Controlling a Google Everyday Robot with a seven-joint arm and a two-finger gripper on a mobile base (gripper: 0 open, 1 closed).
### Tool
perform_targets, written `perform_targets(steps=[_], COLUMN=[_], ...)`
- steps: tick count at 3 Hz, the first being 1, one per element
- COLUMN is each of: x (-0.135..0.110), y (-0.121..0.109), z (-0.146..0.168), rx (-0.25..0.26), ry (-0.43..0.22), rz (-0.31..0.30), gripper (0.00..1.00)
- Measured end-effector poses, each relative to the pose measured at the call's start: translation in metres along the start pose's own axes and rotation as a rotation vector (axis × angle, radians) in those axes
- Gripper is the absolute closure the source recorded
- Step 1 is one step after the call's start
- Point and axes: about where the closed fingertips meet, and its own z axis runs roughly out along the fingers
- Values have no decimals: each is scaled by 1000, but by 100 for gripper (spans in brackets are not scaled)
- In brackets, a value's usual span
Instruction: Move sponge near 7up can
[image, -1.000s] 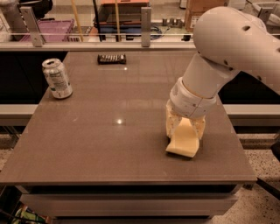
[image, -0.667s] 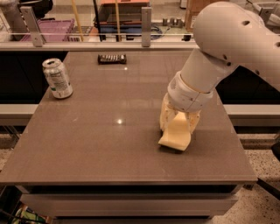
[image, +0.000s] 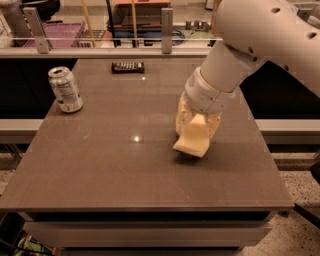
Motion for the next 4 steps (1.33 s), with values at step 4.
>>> perform_targets(steps=[4], x=[54], y=[-109], z=[10], rx=[253], ry=[191], rz=[-36], gripper=[100])
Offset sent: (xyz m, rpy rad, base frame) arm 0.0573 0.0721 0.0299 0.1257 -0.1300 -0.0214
